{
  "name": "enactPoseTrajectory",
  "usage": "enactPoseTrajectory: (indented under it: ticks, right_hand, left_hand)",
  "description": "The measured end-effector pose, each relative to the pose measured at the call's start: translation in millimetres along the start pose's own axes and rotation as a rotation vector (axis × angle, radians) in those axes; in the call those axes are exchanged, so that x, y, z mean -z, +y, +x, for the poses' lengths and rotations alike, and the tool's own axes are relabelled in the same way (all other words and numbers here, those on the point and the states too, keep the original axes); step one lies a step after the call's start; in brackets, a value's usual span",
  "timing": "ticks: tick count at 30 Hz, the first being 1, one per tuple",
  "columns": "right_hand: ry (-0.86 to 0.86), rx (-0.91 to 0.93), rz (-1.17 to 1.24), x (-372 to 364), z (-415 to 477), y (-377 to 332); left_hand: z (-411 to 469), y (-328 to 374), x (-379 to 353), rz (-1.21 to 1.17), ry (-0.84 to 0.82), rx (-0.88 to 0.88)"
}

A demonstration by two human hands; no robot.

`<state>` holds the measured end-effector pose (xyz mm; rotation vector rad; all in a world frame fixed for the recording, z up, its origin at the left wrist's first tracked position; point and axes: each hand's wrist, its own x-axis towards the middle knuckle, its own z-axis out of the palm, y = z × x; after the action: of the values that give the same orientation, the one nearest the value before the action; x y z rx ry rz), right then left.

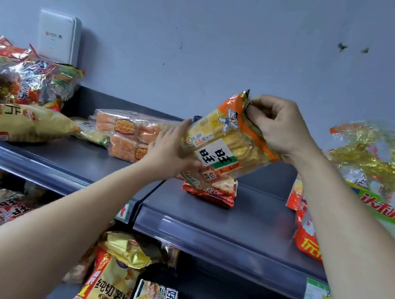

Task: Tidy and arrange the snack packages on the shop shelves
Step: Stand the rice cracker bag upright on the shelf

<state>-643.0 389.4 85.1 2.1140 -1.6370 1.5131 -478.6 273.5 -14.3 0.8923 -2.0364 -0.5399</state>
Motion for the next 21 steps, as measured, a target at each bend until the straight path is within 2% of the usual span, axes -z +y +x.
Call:
enactPoseTrajectory:
  ticks: [3,7,9,10,14,21]
  right_hand:
    - [0.02,0.024,0.02,-17,3,-10]
    - [0.427,0.064,-0.194,-46,5,-15]
    - [0.478,-0.019,-0.131,-64,0,-16]
    - [0.422,-0.092,-0.049,-75,-3,-18]
    - [-0.015,-0.347,0.355,-133,-23,-24]
    - [-0.136,-0.269,0.395,-205,-61,-46]
  left_hand:
    - [-4,-19,24,-0.163,0.012,-0.01]
    - [-18,-44,47,-0.498,0.09,0.005]
    - [-28,-51,56,-0.676,0.164,0.014]
    - [-31,-55,59,-0.734,0.198,0.029]
    - [-47,-62,71,-0.824,0.298,0.117]
    - [-114,-94,93,-0.802,0.45,0.215]
